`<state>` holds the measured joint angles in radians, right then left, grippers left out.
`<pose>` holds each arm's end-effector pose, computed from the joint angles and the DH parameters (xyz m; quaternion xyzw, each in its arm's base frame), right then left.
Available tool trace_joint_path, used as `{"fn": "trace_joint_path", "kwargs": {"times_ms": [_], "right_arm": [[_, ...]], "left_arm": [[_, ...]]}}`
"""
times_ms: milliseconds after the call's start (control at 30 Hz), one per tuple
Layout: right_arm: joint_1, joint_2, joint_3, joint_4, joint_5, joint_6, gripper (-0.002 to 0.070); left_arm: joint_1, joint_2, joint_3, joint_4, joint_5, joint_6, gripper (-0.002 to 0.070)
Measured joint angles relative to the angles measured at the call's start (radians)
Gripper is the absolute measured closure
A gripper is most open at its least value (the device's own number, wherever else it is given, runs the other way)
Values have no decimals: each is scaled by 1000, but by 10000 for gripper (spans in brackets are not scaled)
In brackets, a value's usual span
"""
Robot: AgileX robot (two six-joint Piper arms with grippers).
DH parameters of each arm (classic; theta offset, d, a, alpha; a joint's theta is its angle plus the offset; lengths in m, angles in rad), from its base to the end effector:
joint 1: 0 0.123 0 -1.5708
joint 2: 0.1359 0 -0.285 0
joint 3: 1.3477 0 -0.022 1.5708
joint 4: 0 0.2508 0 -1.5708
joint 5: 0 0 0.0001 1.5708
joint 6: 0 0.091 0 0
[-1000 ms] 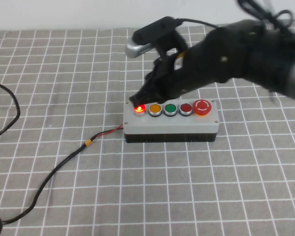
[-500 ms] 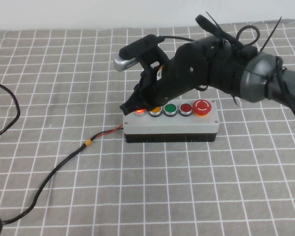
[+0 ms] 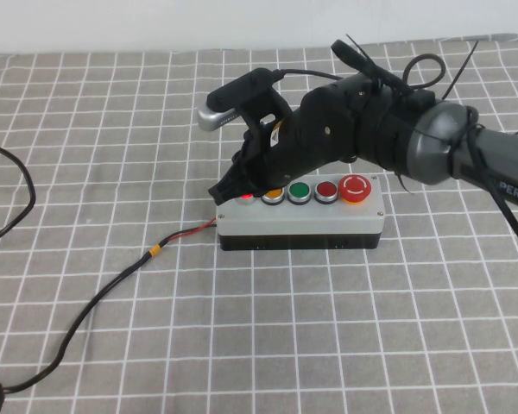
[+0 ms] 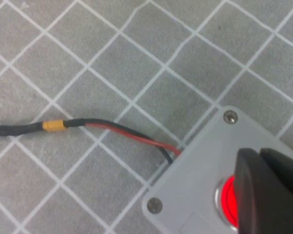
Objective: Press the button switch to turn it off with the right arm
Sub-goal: 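Press the lit red button on the button box to turn it off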
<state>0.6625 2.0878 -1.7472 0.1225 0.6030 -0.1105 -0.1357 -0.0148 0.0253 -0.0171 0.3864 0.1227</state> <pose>0.3754 0.3009 0.2394 -0.3200 0.8794 0.1434 0.3221 0.0515 -0.0076 0.1708 0.0996 0.8015 -0.0111 0.5895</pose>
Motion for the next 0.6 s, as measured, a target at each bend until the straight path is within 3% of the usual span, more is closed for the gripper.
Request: {"fn": "trace_joint_path", "kwargs": {"times_ms": [467,600], "right_arm": [[0,12,-17,-4,-4,3,692],[0,-32,-31,-26,71,3,692]], "left_arm": [[0,0,0,0,0,0,678],[0,0,0,0,0,0,678]]}}
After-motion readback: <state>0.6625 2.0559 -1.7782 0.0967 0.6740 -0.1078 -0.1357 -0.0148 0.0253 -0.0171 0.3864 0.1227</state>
